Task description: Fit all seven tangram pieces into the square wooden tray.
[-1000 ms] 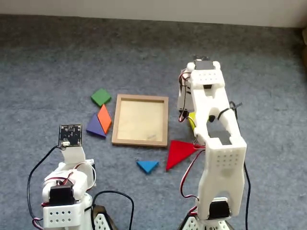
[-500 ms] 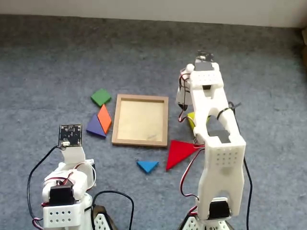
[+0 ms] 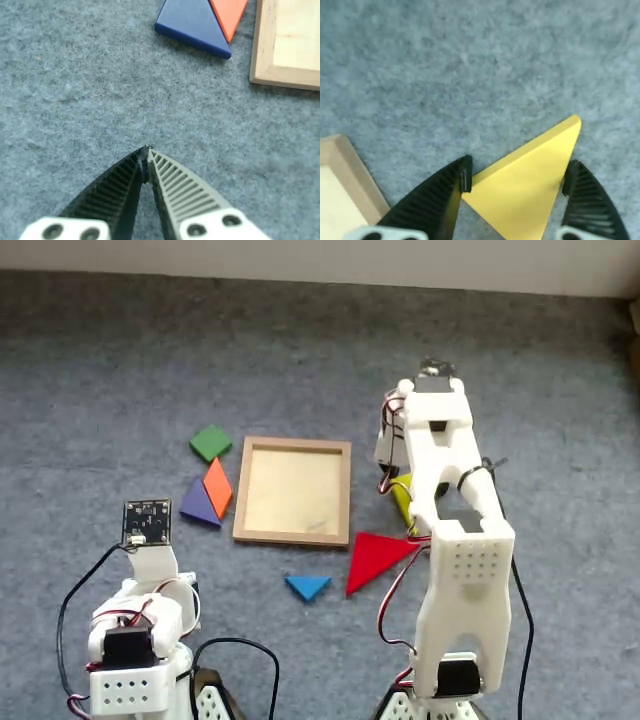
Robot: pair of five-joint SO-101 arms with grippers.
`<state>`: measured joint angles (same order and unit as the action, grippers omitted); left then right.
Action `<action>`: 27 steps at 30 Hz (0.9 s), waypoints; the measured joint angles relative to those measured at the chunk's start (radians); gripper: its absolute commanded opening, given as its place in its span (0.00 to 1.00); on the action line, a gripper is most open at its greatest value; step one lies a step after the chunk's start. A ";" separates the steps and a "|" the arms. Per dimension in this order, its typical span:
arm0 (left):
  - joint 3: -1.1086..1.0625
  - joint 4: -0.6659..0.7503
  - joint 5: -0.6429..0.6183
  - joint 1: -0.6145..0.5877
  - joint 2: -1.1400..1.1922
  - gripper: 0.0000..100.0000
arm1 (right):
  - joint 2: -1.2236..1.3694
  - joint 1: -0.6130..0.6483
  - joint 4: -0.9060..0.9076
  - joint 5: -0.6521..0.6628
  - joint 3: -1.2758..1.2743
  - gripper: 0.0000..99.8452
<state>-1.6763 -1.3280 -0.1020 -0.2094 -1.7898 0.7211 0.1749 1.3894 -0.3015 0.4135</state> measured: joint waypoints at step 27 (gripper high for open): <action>0.000 0.000 0.000 0.000 0.000 0.01 | 0.005 0.025 0.061 -0.037 0.009 0.40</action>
<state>-1.6763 -1.3280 -0.1020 -0.2094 -1.7898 0.7258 0.1995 1.4507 -0.3383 0.4227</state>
